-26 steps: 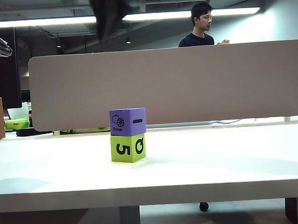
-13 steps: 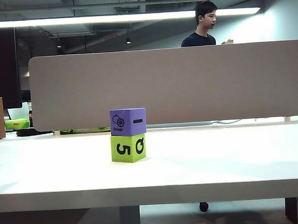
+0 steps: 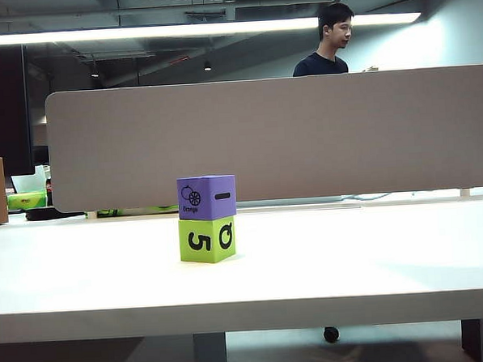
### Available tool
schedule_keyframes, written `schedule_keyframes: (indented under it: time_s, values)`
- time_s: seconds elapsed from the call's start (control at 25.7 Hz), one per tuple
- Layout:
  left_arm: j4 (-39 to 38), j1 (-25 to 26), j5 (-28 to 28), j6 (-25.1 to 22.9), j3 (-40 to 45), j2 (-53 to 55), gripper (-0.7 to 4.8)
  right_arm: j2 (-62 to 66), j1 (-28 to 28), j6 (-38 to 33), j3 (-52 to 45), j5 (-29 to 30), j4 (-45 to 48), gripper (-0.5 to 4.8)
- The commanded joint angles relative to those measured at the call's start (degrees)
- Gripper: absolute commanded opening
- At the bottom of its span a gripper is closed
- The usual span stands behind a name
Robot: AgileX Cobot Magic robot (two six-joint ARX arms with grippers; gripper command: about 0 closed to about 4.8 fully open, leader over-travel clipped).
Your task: Stack the letter block on the right onto the letter block on the left.
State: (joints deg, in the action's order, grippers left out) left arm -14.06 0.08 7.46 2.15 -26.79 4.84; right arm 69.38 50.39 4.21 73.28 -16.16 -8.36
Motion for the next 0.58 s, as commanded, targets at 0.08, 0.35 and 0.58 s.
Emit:
schedule_keyframes:
  time_s: [0.08, 0.35, 0.58]
  values:
    - [-1.60, -0.07, 0.11, 0.04, 3.08, -4.48, 0.26, -6.97, 2.67, -0.98, -7.32, -7.89, 2.78, -0.09]
    - [-4.09, -0.07, 1.57, -0.26, 6.38, -4.44, 0.26, -19.45, 8.94, -1.22, -19.32, -19.43, 4.09, -0.09]
    - [2.97, -0.07, 1.51, -0.22, 12.96, -4.44, 0.26, -30.75, 14.67, -1.25, -33.31, -27.36, 9.79, -0.09]
